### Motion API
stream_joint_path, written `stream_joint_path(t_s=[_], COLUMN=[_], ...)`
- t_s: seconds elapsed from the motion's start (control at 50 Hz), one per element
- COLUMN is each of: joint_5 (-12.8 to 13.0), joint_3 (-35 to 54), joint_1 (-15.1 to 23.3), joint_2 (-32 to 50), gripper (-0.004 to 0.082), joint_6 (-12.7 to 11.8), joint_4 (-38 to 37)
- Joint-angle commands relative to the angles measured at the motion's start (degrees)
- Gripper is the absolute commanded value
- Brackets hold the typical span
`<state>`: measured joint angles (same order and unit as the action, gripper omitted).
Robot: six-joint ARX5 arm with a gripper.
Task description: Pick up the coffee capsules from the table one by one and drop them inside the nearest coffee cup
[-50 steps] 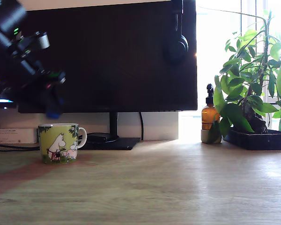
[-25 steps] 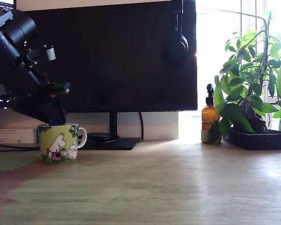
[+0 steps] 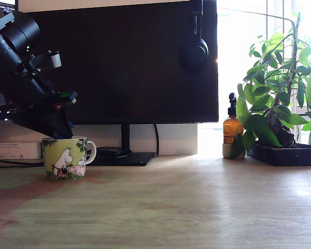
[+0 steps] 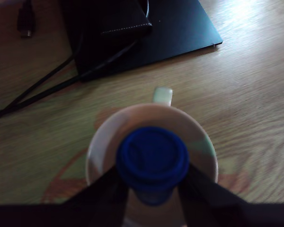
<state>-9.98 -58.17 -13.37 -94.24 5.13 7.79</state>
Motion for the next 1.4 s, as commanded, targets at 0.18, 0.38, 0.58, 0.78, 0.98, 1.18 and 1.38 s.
stream_joint_path(t_s=[0.18,0.38,0.58,0.78,0.98,1.18,1.38], joint_5=[-0.3,-0.7,-0.7,-0.7,0.3,1.3,1.3], joint_3=[-0.1,-0.1,-0.1,0.0,2.8,10.5,18.9], joint_1=[0.1,0.1,-0.2,-0.3,-0.3,-0.3,-0.2], joint_2=[2.7,3.6,5.9,9.9,14.5,21.7,30.7], gripper=[0.0675,0.0668,0.0398,0.0021,-0.0020,-0.0020,-0.0019], joint_6=[0.4,0.9,0.9,0.9,0.8,-2.0,-2.8], joint_4=[0.2,2.7,6.0,8.6,8.3,3.7,-1.3])
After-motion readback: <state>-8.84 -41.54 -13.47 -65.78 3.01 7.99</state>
